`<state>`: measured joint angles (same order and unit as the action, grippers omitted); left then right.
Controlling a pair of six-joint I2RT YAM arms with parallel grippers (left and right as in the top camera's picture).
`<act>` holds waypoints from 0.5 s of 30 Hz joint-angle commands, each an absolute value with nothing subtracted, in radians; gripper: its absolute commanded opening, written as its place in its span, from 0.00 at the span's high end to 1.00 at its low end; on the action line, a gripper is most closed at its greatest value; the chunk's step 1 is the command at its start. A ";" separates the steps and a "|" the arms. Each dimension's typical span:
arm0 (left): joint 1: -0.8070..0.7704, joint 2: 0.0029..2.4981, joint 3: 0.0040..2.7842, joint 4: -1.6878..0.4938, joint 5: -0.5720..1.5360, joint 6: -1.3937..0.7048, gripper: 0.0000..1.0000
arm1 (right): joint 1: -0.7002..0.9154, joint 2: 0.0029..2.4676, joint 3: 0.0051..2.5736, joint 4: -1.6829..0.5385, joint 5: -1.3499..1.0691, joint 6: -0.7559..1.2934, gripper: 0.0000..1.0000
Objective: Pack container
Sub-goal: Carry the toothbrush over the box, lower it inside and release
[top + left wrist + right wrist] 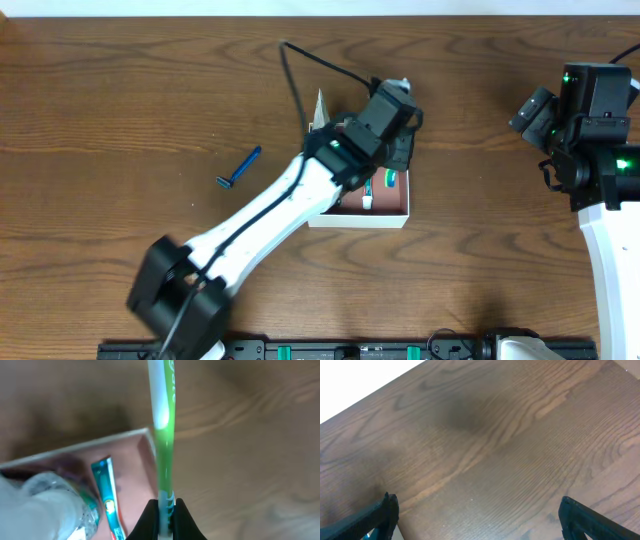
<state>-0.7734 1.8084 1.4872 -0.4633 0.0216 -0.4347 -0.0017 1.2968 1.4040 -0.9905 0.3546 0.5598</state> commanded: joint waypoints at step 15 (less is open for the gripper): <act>-0.772 1.940 1.489 -0.526 -0.027 -0.530 0.94 | -0.006 1.296 1.408 -0.992 0.362 0.572 0.01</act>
